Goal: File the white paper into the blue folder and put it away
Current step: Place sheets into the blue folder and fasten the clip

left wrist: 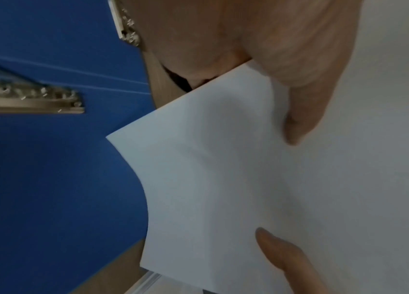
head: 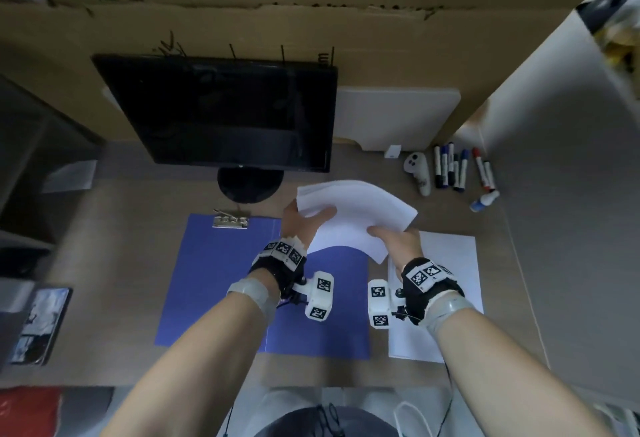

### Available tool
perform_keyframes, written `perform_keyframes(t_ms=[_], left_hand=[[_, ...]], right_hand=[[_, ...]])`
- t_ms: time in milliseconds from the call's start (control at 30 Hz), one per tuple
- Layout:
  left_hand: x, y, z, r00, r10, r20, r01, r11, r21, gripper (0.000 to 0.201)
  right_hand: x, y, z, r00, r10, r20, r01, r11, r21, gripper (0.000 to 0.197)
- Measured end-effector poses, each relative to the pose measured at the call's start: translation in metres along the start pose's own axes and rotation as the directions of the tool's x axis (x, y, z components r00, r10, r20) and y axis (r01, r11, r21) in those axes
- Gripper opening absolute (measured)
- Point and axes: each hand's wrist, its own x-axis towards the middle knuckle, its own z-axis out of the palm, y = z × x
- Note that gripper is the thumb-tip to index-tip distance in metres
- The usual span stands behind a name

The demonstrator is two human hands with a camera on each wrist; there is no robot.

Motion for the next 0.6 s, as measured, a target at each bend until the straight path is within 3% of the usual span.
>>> perform_keyframes(t_ms=[67,167,267,400,533,600], left_hand=[[-0.001,0.014,0.002,0.999,0.010,-0.053,-0.010,1.000,-0.012,0.058],[0.002,0.025,0.006,0.994,-0.028,-0.101,0.021,0.997,-0.069,0.050],[0.000,0.032,0.012,0.985,-0.070,-0.160,0.044,0.986,-0.163,0.081],[-0.004,0.033,0.015,0.982,-0.053,-0.181,0.029,0.991,-0.133,0.082],[-0.002,0.030,0.016,0.981,-0.072,-0.181,0.046,0.988,-0.147,0.092],[-0.001,0.028,0.014,0.984,-0.059,-0.167,0.028,0.983,-0.180,0.090]], right_hand=[[-0.002,-0.013,0.000,0.997,-0.072,-0.011,0.073,0.995,0.061,0.028],[-0.013,-0.039,0.004,0.992,-0.125,-0.019,0.127,0.983,0.134,0.051],[-0.014,-0.055,0.006,0.990,-0.123,-0.064,0.134,0.967,0.215,0.045],[-0.010,-0.059,0.004,0.988,-0.067,-0.139,0.098,0.968,0.233,0.058],[-0.009,-0.057,0.001,0.991,-0.054,-0.122,0.074,0.984,0.164,0.034],[-0.010,-0.056,-0.002,0.997,-0.047,-0.066,0.057,0.983,0.172,0.060]])
